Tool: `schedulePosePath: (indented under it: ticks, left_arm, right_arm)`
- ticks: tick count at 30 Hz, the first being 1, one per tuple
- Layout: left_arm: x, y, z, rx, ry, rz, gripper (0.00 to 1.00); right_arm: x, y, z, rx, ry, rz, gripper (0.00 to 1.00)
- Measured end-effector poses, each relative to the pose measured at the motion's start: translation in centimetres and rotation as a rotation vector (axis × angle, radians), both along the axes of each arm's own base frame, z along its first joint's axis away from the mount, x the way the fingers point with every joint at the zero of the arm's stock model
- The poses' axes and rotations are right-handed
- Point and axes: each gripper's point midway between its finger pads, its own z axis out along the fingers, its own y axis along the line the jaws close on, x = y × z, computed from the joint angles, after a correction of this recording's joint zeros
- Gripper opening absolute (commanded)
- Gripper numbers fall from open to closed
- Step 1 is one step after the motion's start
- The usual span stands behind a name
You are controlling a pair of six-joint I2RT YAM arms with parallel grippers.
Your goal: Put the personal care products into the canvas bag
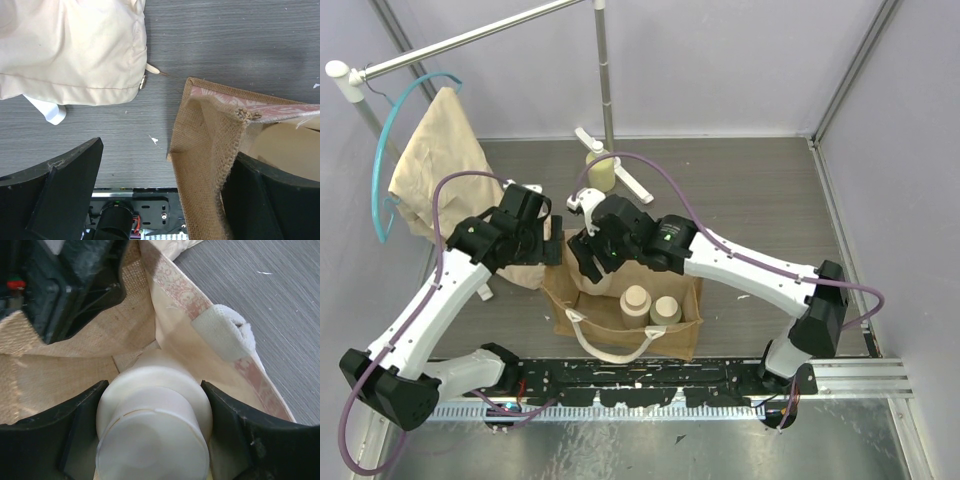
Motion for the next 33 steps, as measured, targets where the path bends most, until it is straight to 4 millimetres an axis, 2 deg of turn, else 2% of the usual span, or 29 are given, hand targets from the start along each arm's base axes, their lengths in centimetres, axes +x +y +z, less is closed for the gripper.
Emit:
schedulePosePath:
  ticks: [4, 8, 10, 20, 28, 32, 33]
  left_arm:
    - [-0.1, 0.1, 0.1, -0.002, -0.005, 0.001, 0.98]
    - [-0.6, 0.3, 0.1, -0.003, 0.001, 0.007, 0.98]
    - [-0.8, 0.4, -0.1, -0.001, 0.007, 0.01, 0.98]
    - [-1.2, 0.8, -0.2, 0.007, 0.017, 0.034, 0.98]
    - [-1.6, 1.1, -0.3, 0.001, 0.01, 0.046, 0.98]
    - [-1.7, 1.2, -0.2, 0.001, 0.006, 0.049, 0.98]
    - [-1.7, 1.2, -0.2, 0.001, 0.006, 0.049, 0.98]
  right_arm:
    - [0.2, 0.5, -2.5, -0.04, 0.005, 0.005, 0.01]
    - [-0.2, 0.0, -6.0, -0.114, 0.036, 0.01, 0.01]
    - [-0.5, -0.2, -7.1, -0.138, 0.048, 0.013, 0.01]
    - [-1.4, -0.3, -9.4, -0.173, 0.067, 0.032, 0.01]
    - [-1.8, 0.5, -13.6, -0.249, 0.105, 0.049, 0.01]
    - [-1.7, 0.6, -13.6, -0.257, 0.103, 0.052, 0.01]
    - [-1.7, 0.6, -13.6, -0.26, 0.104, 0.052, 0.05]
